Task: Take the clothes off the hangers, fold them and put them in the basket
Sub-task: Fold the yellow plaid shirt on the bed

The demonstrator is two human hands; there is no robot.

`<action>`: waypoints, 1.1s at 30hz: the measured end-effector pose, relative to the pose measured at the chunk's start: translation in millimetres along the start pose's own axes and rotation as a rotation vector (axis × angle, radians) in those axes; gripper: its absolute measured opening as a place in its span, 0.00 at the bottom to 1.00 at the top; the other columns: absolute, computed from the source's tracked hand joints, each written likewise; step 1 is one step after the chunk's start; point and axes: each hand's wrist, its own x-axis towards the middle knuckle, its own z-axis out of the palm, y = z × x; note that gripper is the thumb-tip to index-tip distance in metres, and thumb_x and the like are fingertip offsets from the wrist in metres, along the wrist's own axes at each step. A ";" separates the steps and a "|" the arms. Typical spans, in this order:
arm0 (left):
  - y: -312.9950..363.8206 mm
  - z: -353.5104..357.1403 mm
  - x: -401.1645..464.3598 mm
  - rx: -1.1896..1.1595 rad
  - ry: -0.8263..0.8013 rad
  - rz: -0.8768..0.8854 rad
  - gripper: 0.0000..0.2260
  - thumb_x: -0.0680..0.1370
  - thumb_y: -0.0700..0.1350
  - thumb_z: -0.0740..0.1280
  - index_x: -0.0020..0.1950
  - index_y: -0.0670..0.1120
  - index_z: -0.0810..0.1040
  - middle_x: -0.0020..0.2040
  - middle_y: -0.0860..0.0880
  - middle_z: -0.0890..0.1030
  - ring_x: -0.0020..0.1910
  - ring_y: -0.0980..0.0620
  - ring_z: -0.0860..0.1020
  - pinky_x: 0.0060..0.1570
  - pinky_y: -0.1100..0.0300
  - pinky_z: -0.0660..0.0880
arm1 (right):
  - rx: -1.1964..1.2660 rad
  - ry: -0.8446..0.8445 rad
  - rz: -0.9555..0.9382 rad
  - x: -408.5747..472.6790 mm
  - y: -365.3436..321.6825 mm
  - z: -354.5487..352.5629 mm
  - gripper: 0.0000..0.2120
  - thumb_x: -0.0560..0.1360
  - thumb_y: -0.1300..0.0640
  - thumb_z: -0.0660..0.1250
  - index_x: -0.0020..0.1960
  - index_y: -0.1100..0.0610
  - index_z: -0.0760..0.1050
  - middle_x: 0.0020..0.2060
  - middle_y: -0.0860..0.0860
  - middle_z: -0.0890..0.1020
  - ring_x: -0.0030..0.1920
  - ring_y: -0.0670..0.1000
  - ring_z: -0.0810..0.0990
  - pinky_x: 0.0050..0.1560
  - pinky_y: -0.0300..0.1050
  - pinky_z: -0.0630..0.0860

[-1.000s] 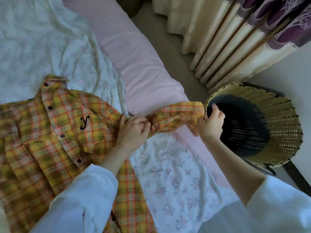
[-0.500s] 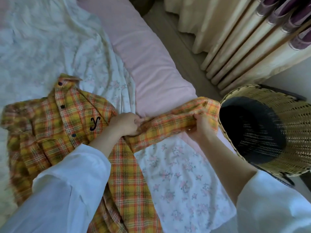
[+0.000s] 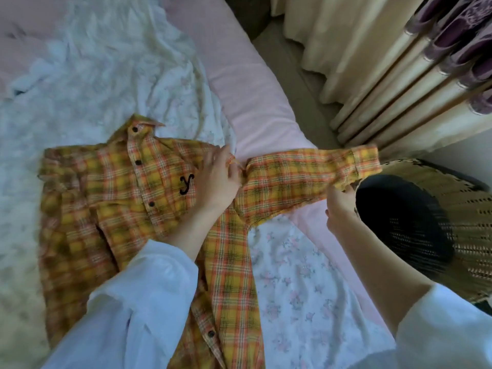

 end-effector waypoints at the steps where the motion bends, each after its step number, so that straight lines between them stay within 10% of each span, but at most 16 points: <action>1: -9.1 -0.3 -12.3 -0.013 0.027 -0.064 0.19 0.80 0.44 0.58 0.72 0.45 0.66 0.71 0.45 0.65 0.69 0.44 0.66 0.66 0.50 0.66 | -0.025 -0.020 -0.026 -10.2 8.7 3.6 0.22 0.77 0.58 0.56 0.70 0.53 0.65 0.53 0.53 0.74 0.42 0.50 0.72 0.47 0.46 0.73; 4: -41.4 -5.7 -57.9 -0.045 0.059 -0.331 0.19 0.80 0.45 0.60 0.71 0.46 0.65 0.71 0.45 0.64 0.69 0.44 0.64 0.67 0.47 0.67 | -0.106 -0.118 -0.093 -46.5 46.6 14.0 0.17 0.77 0.61 0.57 0.65 0.57 0.71 0.50 0.54 0.78 0.51 0.54 0.76 0.60 0.53 0.74; 10: -106.0 -23.4 -165.1 -0.123 -0.108 -0.688 0.25 0.79 0.51 0.63 0.72 0.45 0.61 0.69 0.44 0.66 0.66 0.45 0.68 0.59 0.53 0.69 | -0.334 -0.429 -0.363 -161.8 128.3 22.8 0.06 0.78 0.62 0.58 0.51 0.57 0.74 0.39 0.53 0.80 0.37 0.53 0.79 0.40 0.50 0.77; 16: -141.5 -23.7 -209.5 -0.569 -0.377 -0.874 0.15 0.79 0.52 0.62 0.63 0.46 0.74 0.59 0.48 0.79 0.56 0.50 0.76 0.55 0.56 0.68 | -0.807 -0.692 -0.430 -206.3 205.7 22.3 0.15 0.77 0.55 0.61 0.62 0.57 0.69 0.48 0.51 0.77 0.50 0.53 0.78 0.48 0.46 0.75; 22: -152.2 -35.1 -226.1 -0.639 -0.509 -0.769 0.17 0.81 0.49 0.59 0.69 0.46 0.69 0.59 0.49 0.79 0.54 0.53 0.75 0.65 0.53 0.66 | -1.122 -0.474 -0.347 -223.3 254.2 5.9 0.22 0.75 0.50 0.61 0.66 0.55 0.62 0.59 0.55 0.72 0.58 0.58 0.72 0.54 0.52 0.73; 29: -143.4 -21.0 -250.7 -0.705 -0.608 -0.730 0.16 0.80 0.46 0.62 0.67 0.42 0.71 0.53 0.46 0.80 0.51 0.50 0.79 0.48 0.61 0.78 | -1.149 -0.263 -0.464 -236.6 261.5 5.5 0.13 0.77 0.52 0.57 0.57 0.57 0.69 0.57 0.54 0.75 0.57 0.57 0.72 0.50 0.51 0.74; 33: -123.9 -0.2 -249.0 -0.650 -0.536 -0.760 0.06 0.79 0.49 0.64 0.46 0.47 0.73 0.40 0.49 0.74 0.42 0.51 0.75 0.49 0.55 0.77 | -1.251 -0.151 -0.321 -231.1 267.7 -13.4 0.29 0.73 0.39 0.61 0.66 0.56 0.60 0.63 0.54 0.66 0.64 0.57 0.65 0.58 0.57 0.69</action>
